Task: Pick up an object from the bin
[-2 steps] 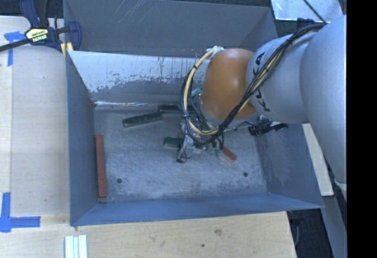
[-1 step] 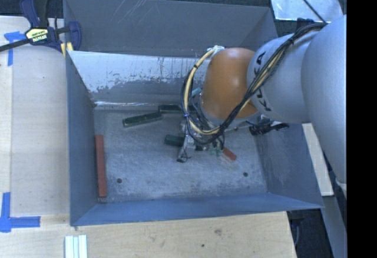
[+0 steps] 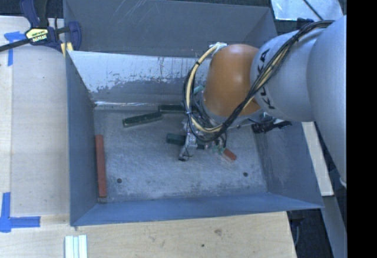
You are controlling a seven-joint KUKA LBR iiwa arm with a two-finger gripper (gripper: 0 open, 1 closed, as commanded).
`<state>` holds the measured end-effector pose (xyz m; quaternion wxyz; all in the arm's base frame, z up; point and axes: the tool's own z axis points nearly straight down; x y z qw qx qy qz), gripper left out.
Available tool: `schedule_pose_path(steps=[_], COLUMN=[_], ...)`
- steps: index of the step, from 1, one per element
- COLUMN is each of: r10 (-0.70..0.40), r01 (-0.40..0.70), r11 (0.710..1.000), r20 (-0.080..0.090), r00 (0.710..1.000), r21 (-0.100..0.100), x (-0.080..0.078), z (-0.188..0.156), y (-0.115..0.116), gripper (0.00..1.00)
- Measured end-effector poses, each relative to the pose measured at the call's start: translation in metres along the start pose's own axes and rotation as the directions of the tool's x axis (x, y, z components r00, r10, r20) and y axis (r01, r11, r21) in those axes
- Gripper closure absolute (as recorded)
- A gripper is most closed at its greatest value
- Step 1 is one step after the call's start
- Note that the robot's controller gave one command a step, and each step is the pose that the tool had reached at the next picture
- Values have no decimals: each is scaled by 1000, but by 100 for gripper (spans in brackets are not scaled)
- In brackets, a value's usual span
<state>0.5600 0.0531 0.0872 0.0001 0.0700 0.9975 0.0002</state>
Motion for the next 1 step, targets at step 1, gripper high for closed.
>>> schedule_pose_path(steps=[1], r10=[0], r01=[0], r11=[1000], r20=[4], r00=[1000], r21=[-1], x=[-1], z=[-10], y=[0], gripper=[100])
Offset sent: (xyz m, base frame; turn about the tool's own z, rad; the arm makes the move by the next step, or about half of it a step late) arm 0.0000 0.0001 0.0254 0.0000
